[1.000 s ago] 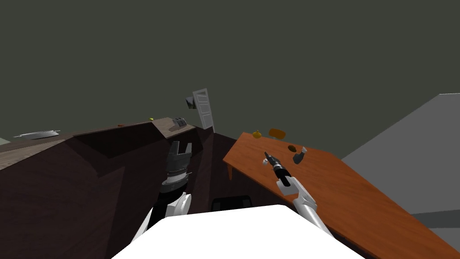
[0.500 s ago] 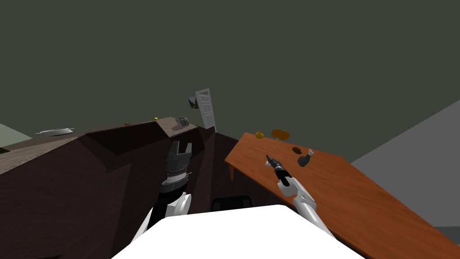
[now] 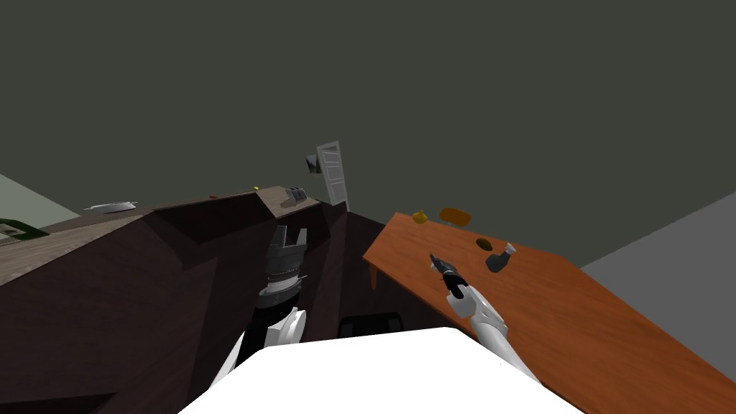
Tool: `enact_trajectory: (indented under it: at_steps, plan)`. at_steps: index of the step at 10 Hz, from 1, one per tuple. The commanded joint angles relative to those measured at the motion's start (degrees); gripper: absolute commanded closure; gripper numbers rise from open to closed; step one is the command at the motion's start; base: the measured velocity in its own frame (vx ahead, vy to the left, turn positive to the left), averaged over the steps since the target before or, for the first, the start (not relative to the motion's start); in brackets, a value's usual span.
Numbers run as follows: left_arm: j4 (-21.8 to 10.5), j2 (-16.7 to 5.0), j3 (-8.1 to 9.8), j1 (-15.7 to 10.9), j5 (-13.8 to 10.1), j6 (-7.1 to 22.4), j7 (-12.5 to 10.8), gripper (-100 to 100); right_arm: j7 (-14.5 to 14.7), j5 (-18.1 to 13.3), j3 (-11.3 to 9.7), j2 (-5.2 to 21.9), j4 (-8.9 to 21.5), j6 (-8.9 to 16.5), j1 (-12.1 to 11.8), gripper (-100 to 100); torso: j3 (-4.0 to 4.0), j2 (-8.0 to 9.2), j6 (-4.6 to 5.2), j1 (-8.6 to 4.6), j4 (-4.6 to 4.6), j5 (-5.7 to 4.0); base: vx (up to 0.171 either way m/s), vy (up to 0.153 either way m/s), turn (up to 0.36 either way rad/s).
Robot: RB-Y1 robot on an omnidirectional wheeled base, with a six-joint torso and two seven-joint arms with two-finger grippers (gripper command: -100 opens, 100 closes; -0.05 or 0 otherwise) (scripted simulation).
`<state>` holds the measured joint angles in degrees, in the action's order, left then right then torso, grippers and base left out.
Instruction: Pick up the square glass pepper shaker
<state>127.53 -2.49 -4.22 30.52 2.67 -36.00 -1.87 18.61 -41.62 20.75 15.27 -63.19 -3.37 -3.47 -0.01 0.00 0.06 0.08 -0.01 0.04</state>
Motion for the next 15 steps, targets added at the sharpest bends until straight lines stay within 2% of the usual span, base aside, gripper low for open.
enact_trajectory:
  at_steps: [1,2,3,4,6,7,11,12,15]
  plan:
    - [0.00,0.00,0.00,0.00,0.00,0.00,0.00,0,0.86,-1.66,0.81,0.32,2.86,1.16,1.29,-100,0.00,0.00,0.00,0.00,0.00,0.00,0.014,0.023,0.085]
    - [0.00,0.00,0.00,0.00,0.00,0.00,0.00,0,0.86,-1.66,0.81,0.32,3.34,1.16,1.29,-100,0.00,-0.01,-0.02,0.03,0.01,0.00,0.017,0.020,0.054]
    - [0.00,0.00,0.00,0.00,0.00,0.00,0.00,0,1.43,-3.10,1.52,0.76,5.75,2.26,2.17,-100,0.00,0.00,0.00,0.02,0.00,0.01,0.022,0.024,0.081]
    - [0.00,0.00,0.00,0.00,0.00,0.00,0.00,0,1.43,-3.10,1.52,0.76,6.01,2.26,2.17,-100,-0.01,-0.02,-0.02,0.03,0.00,0.01,0.021,0.021,0.036]
    - [0.00,0.00,0.00,0.00,0.00,0.00,0.00,0,2.49,-5.76,2.81,1.70,10.29,4.28,3.80,-100,-0.02,-0.04,-0.02,0.03,0.00,0.01,0.026,0.034,0.097]
    - [0.00,0.00,0.00,0.00,0.00,0.00,0.00,0,2.49,-5.76,2.81,1.70,10.88,4.28,3.80,-100,-0.02,-0.04,-0.01,0.08,0.00,0.02,0.024,0.027,0.031]
    - [0.00,0.00,0.00,0.00,0.00,0.00,0.00,0,4.12,-9.86,4.80,3.64,18.34,7.38,6.30,-100,-0.04,-0.07,-0.01,0.04,-0.01,0.02,0.032,0.028,0.081]
    - [0.00,0.00,0.00,0.00,0.00,0.00,0.00,0,4.12,-9.86,4.80,3.64,18.34,7.38,6.30,-100,-0.03,-0.06,0.00,0.05,-0.01,0.01,0.021,0.018,0.010]
    - [0.00,0.00,0.00,0.00,0.00,0.00,0.00,0,4.81,-11.61,5.64,4.78,21.50,8.70,7.36,-100,0.01,0.02,0.01,-0.01,0.01,0.01,0.015,0.014,0.042]
